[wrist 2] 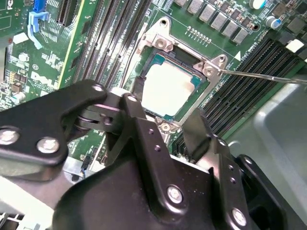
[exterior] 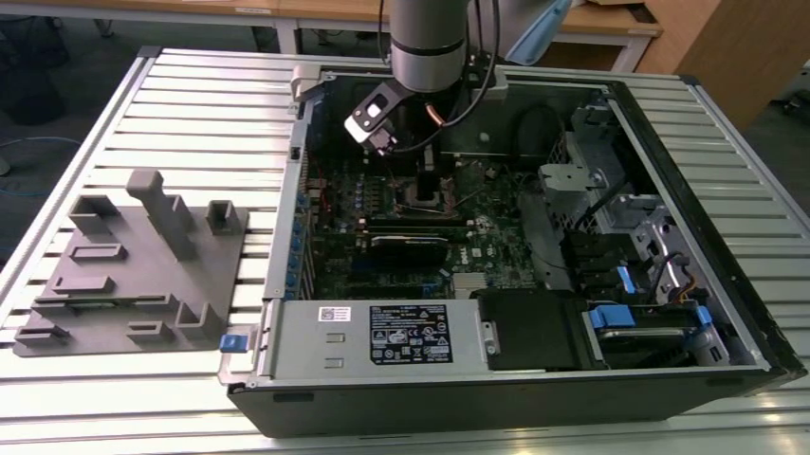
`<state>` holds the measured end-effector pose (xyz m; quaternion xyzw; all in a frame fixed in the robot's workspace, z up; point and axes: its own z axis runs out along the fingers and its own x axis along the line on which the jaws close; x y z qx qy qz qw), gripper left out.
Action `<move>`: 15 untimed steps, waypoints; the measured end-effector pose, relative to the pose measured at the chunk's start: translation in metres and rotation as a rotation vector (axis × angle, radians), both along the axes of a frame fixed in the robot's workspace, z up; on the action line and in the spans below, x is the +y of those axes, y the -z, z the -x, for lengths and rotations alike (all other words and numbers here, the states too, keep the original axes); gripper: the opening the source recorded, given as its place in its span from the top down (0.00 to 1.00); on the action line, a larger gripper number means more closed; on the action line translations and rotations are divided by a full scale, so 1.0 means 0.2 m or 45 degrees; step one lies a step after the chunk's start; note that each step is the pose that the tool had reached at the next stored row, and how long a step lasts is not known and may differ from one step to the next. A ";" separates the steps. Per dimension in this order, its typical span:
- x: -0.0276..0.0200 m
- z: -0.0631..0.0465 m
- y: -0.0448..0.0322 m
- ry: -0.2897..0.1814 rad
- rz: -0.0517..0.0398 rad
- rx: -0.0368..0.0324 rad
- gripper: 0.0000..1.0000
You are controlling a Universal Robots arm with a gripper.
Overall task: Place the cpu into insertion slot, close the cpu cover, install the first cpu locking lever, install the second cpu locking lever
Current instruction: 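Place the cpu into insertion slot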
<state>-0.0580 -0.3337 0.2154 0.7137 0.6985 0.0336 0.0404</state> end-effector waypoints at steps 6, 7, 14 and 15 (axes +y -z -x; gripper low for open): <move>0.000 0.00 -0.003 0.000 0.000 0.0000 0.65; 0.000 0.00 -0.003 0.000 0.000 -0.0001 0.71; 0.000 0.00 -0.006 0.000 0.000 0.0000 0.89; 0.000 0.00 -0.007 0.000 0.000 0.0000 0.89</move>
